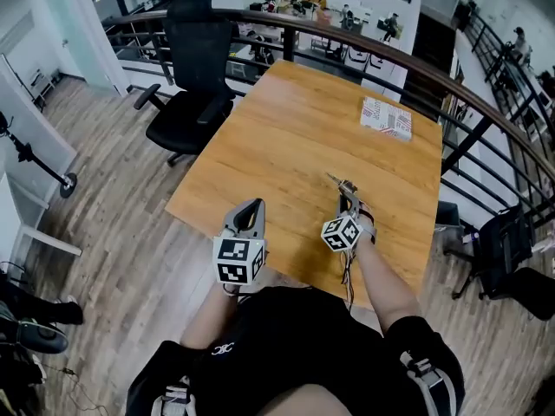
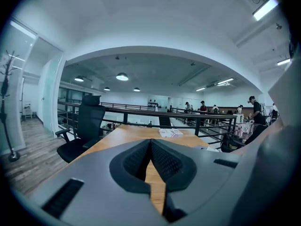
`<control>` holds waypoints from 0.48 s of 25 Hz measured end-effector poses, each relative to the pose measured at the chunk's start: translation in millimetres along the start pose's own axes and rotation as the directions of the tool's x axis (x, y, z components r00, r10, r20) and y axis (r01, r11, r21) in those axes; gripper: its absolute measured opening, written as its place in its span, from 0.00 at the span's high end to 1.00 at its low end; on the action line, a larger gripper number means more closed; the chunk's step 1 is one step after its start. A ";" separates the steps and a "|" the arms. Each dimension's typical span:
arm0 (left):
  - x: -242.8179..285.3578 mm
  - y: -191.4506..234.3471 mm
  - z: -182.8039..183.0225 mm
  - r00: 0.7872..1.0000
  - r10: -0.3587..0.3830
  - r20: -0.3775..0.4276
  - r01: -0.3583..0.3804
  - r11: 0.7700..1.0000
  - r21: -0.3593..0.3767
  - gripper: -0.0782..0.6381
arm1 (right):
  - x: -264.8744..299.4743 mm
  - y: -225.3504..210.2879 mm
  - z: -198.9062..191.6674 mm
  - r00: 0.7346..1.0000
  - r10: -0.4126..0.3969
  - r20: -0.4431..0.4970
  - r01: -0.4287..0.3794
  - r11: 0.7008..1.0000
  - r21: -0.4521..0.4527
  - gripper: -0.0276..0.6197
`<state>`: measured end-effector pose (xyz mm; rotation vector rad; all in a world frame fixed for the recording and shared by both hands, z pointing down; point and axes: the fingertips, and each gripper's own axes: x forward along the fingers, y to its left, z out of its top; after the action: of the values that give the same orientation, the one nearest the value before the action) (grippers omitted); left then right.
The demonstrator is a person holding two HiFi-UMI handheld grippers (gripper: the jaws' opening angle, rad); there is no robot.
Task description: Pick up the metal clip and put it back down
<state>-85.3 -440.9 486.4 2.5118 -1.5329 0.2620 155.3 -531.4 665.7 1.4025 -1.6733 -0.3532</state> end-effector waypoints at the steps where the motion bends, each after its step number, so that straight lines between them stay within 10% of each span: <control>1: -2.1 2.1 0.0 1.000 0.006 0.001 -0.006 1.000 -0.002 0.87 | 3.9 7.2 -3.9 1.000 0.014 -0.014 -0.014 0.999 -0.038 0.91; 12: -14.7 4.7 -0.8 1.000 0.016 -0.003 -0.016 1.000 -0.009 0.87 | 23.9 56.9 -41.8 0.988 0.080 -0.133 -0.113 0.959 -0.259 0.91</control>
<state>-96.2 -430.3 483.9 2.4923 -1.5496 0.2604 152.1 -521.6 739.5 1.1176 -1.5265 -0.4121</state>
